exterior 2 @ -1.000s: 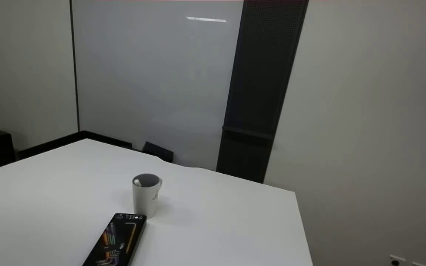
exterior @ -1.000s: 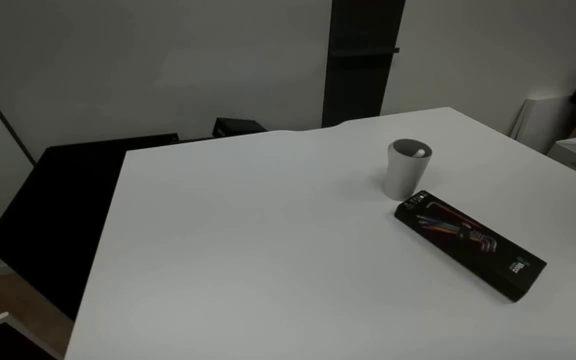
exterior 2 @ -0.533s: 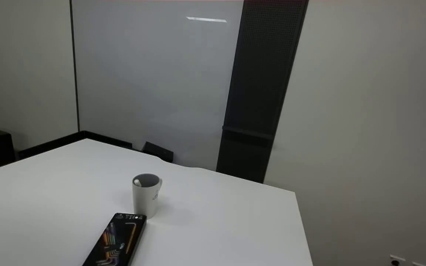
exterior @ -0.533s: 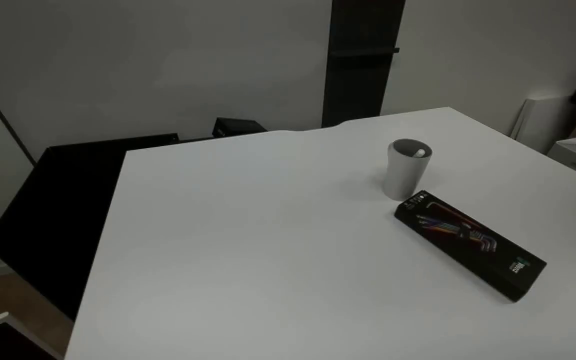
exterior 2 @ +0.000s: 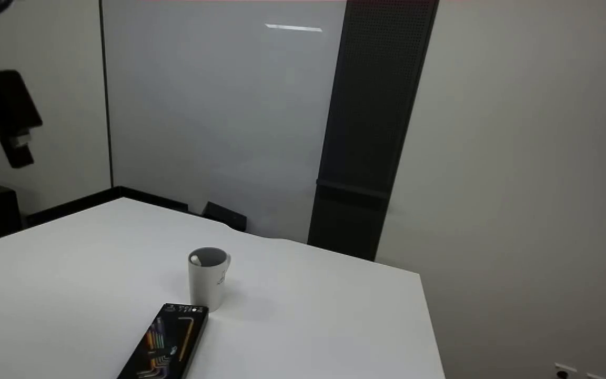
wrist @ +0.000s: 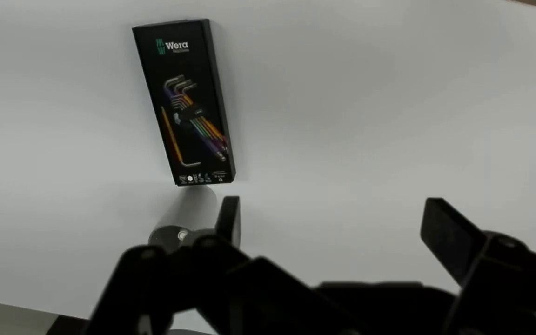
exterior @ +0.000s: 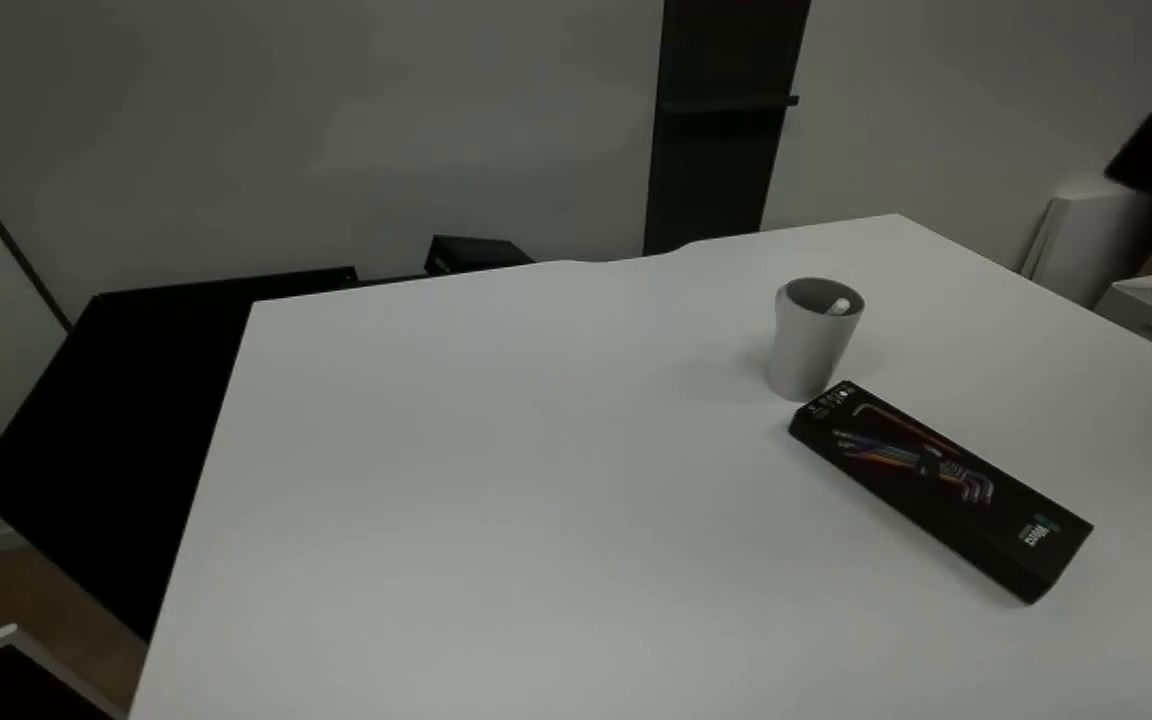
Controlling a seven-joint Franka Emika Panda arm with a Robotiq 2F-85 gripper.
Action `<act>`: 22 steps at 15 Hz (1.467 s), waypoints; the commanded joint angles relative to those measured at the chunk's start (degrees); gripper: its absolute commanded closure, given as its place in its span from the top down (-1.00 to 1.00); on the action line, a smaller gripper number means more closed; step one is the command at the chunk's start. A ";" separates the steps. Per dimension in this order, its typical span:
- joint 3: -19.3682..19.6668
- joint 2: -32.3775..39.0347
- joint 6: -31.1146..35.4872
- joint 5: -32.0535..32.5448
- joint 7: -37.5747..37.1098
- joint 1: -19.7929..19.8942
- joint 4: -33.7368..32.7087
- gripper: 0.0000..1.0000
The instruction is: Remove the marker from the cup and put it on the table
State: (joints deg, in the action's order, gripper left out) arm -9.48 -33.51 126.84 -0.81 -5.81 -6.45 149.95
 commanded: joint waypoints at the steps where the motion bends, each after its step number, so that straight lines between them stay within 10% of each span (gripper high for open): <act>1: 1.48 2.60 6.12 3.86 0.62 3.00 0.04 1.00; 14: 9.97 19.91 48.95 5.24 10.34 6.15 0.00 1.00; 22: 9.81 23.35 49.36 6.24 10.85 7.99 -0.69 1.00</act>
State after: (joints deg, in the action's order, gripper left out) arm 0.07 -10.11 176.32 5.48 4.95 1.80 149.30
